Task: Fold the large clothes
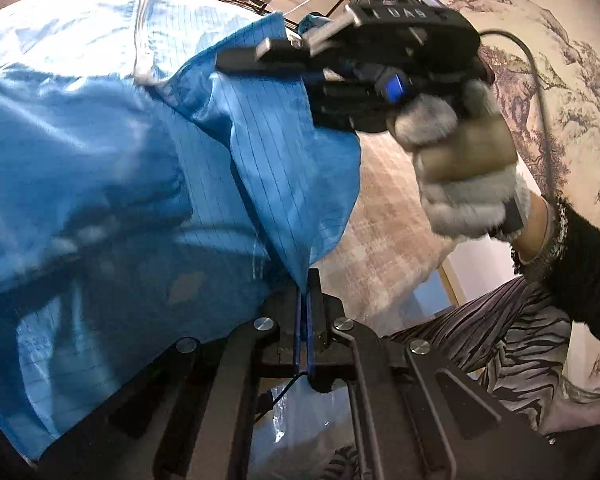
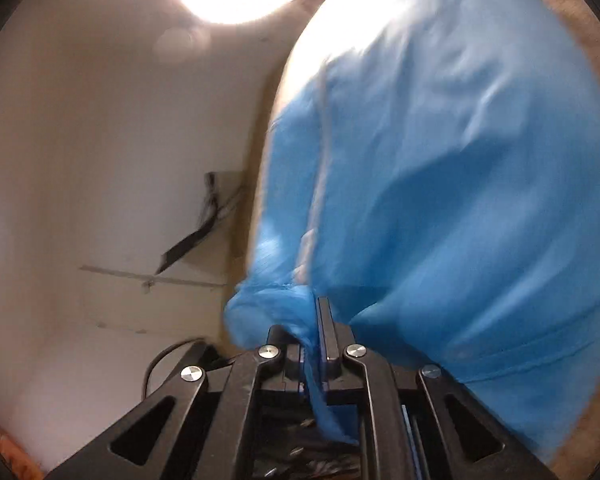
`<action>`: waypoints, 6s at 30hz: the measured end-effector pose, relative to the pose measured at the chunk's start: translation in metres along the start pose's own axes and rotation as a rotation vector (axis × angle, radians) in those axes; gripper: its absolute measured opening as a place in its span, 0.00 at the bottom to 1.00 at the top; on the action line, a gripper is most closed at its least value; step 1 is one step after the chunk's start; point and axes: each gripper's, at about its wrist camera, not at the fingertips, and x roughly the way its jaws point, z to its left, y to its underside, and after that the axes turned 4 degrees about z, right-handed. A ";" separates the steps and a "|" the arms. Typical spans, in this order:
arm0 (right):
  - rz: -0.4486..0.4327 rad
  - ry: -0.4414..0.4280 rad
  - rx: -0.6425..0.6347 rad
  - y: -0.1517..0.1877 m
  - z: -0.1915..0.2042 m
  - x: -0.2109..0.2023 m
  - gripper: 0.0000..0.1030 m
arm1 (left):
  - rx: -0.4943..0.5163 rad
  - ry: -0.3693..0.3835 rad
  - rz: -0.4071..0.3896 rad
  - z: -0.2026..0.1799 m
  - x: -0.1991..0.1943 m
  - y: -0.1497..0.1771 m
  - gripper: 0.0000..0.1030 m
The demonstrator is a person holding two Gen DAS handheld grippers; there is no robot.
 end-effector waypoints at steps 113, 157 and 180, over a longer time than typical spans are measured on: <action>-0.323 0.526 -0.046 0.069 0.018 -0.041 0.12 | -0.263 -0.319 -0.084 0.201 -0.159 -0.048 0.12; -0.435 0.701 -0.254 -0.008 0.073 -0.063 0.29 | -0.233 -0.343 -0.220 0.195 -0.178 -0.148 0.07; -0.276 0.622 -0.303 -0.025 0.098 0.023 0.36 | -0.036 -0.286 -0.041 0.105 -0.116 -0.113 0.28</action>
